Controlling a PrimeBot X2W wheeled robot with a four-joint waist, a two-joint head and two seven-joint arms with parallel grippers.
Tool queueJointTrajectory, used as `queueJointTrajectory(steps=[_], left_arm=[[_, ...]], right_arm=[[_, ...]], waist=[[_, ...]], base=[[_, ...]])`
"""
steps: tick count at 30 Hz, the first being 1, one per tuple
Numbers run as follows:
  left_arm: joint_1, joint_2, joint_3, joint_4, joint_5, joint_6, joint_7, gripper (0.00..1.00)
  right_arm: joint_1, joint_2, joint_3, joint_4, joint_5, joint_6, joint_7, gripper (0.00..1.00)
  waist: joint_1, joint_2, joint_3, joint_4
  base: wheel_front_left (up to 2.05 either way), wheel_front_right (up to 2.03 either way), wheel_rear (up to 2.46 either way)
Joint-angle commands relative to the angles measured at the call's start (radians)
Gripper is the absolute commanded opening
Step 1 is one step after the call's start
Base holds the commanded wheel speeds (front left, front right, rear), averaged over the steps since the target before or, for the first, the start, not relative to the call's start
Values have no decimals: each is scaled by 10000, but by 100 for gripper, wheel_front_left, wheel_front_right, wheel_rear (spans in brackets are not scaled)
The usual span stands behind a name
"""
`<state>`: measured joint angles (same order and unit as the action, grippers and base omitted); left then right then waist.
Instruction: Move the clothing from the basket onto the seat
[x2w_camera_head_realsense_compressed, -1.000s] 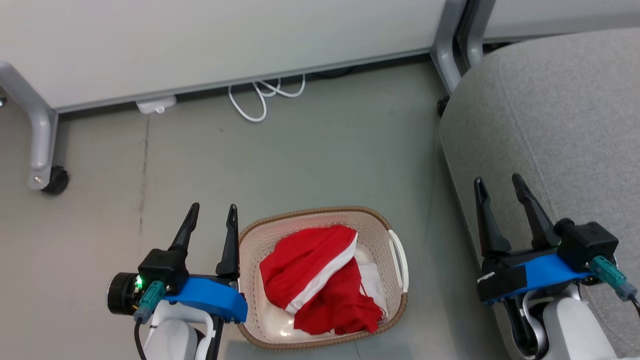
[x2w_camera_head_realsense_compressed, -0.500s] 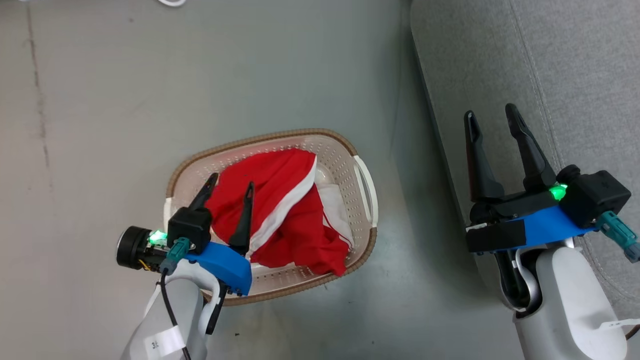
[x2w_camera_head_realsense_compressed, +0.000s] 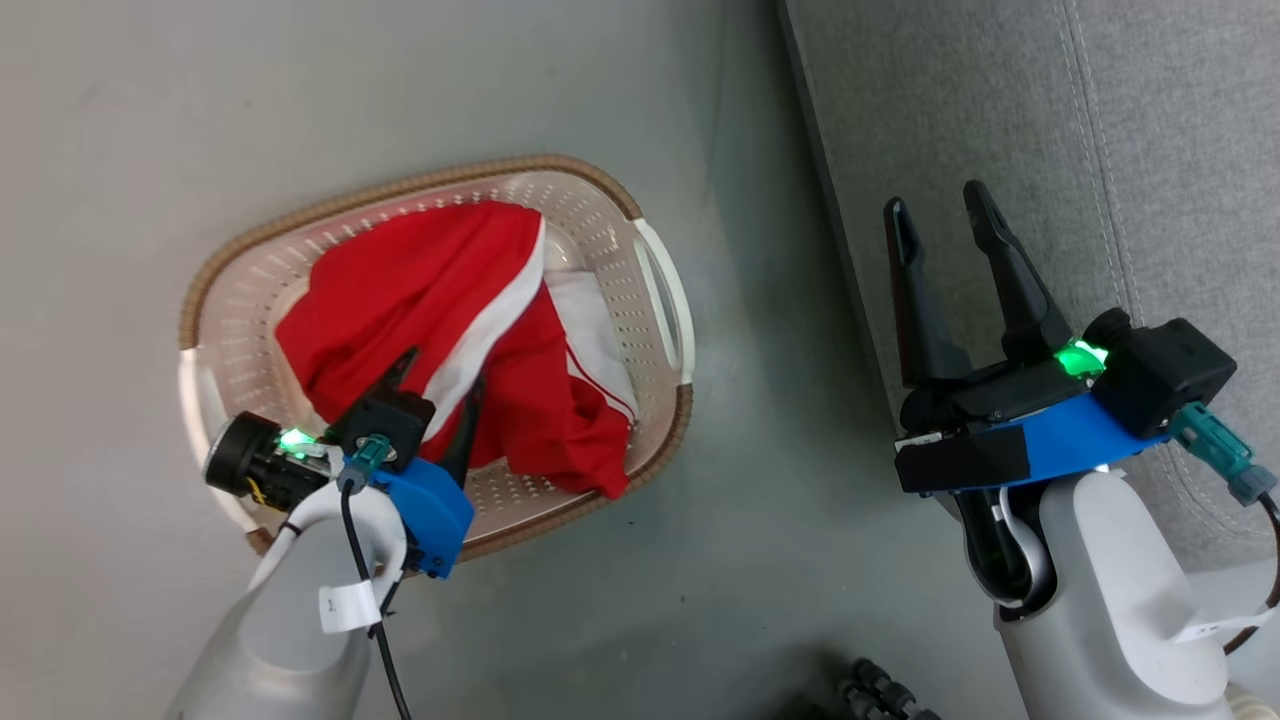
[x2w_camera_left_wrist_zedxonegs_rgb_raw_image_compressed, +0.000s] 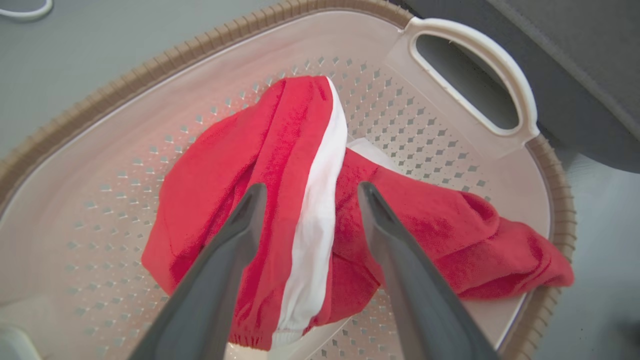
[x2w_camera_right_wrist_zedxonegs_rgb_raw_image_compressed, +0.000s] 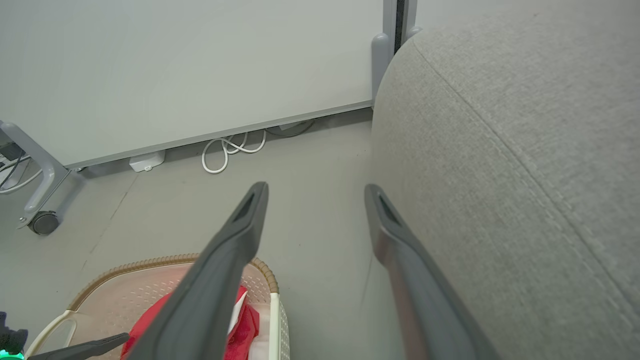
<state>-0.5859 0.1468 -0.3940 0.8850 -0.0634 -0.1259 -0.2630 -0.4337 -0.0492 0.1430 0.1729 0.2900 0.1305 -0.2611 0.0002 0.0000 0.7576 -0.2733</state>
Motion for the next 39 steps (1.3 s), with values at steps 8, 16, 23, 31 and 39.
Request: queueJointTrajectory(steps=[8, 16, 23, 31, 39], left_arm=[[-1035, 430, -540, 1372, 364, -38, 36, 100], [-1697, 688, -1169, 2282, 1093, 700, 390, 100], [-2092, 878, -1516, 2898, 1465, 1418, 730, 100], [-2347, 865, -1592, 3348, 1356, 1542, 1081, 0], [-2455, 809, -1556, 3510, 1091, 1418, 1028, 0]], right_arm=[[-306, -22, 244, -252, 633, 4, -48, 100], [-343, -22, 415, -301, 980, 4, -49, 100], [-361, -22, 627, -374, 1185, 4, -48, 100], [-269, -22, 751, -381, 1336, 4, -50, 100], [-293, -22, 700, -307, 1231, 4, -49, 100]], waist=[[-2, 0, 907, -658], [-2, 0, 1208, -884], [-2, 0, 1322, -1080], [-2, 0, 1339, -1213], [-2, 0, 1256, -1234]], base=[[0, 0, 0], [0, 0, 0], [0, 0, 0], [0, 0, 0], [0, 0, 0]])
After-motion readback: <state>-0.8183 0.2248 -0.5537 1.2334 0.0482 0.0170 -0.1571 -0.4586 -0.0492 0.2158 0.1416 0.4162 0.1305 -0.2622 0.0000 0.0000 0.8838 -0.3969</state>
